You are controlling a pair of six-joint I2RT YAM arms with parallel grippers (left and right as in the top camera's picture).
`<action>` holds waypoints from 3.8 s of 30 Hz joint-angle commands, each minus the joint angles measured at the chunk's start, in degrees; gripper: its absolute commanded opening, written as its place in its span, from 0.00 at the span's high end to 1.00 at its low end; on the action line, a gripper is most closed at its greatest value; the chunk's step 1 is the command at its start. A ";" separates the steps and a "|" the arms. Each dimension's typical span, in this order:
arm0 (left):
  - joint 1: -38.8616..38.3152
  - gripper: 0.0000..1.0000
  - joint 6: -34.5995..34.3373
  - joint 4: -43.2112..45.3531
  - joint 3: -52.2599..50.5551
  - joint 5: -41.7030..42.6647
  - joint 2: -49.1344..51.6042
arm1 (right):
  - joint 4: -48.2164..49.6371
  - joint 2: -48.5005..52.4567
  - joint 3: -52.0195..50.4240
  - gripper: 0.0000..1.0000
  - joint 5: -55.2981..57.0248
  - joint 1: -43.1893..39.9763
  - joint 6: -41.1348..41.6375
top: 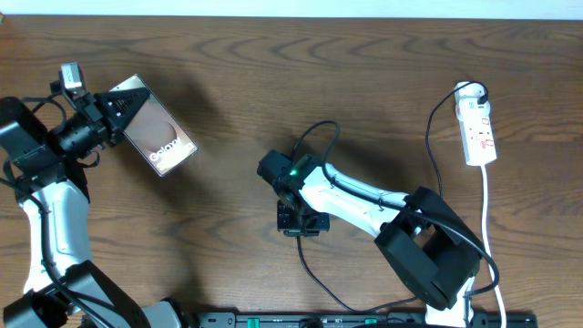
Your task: Plug charger to phone and switch on socket
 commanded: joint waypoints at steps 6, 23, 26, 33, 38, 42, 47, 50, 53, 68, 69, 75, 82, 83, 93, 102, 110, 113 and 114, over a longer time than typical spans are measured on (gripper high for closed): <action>0.09 0.92 -0.48 0.26 0.20 0.79 -0.11 | -0.17 1.75 0.46 0.88 1.84 0.31 1.31; 0.09 0.93 -0.46 0.26 0.20 0.79 -0.11 | -0.02 1.75 0.46 0.99 2.32 -1.46 1.53; 0.09 0.93 -0.46 0.26 0.20 0.83 -0.11 | -0.11 1.75 0.72 0.99 2.16 -3.48 0.96; 0.09 0.93 -0.46 0.28 0.20 1.46 -0.11 | 1.42 1.53 4.70 0.99 -10.34 -9.94 -11.80; 0.09 0.93 -0.44 0.31 0.20 1.49 -0.11 | 4.39 1.53 9.46 0.99 -34.25 -14.58 -30.64; 0.09 0.93 0.00 0.33 0.20 1.66 -0.11 | 4.52 1.53 10.86 0.99 -44.87 -16.61 -42.03; 0.09 0.93 0.20 0.33 0.20 1.95 -0.11 | 7.63 1.53 10.88 0.99 -62.45 -18.97 -51.41; 0.09 0.93 1.95 0.35 0.20 2.93 -0.11 | 9.31 1.53 10.88 0.99 -75.08 -18.95 -61.24; 0.09 0.93 2.34 0.35 0.20 4.50 -0.11 | 9.92 1.53 10.86 0.99 -76.59 -18.03 -64.02; -0.22 0.93 2.75 0.35 0.20 4.70 -0.11 | 19.71 1.55 10.86 0.99 -76.87 -8.20 -62.27; -0.37 0.93 2.75 0.35 0.20 4.72 -0.11 | 21.00 1.55 10.86 0.99 -77.22 -7.78 -61.55; -2.21 0.93 2.73 0.37 0.20 4.79 -0.11 | 29.64 1.55 10.86 0.99 -77.85 -7.19 -53.16; -3.91 0.93 2.69 0.98 0.20 4.68 -0.11 | 36.20 1.55 10.86 0.99 -75.60 -7.30 -44.39; -3.89 0.92 2.69 0.98 0.20 4.68 -0.11 | 36.89 1.55 10.86 0.99 -75.06 -7.32 -43.06; -3.89 0.93 2.40 2.19 0.20 4.85 -0.11 | 42.49 1.55 10.86 0.99 -72.00 -7.26 -32.72; -3.89 0.93 -3.34 8.90 0.20 4.85 -0.13 | 46.64 1.55 10.86 0.99 -71.65 -7.26 -29.40; -3.89 0.93 -3.85 8.90 0.20 5.05 -0.13 | 50.38 1.68 10.82 0.99 -71.04 -7.15 -26.32; -3.89 0.93 -4.48 8.87 0.20 5.03 -0.13 | 50.38 1.68 10.80 0.99 -70.90 -7.10 -26.32; -3.89 0.92 -4.66 8.87 0.20 5.03 -0.11 | 50.38 1.68 10.80 0.99 -70.79 -7.08 -26.29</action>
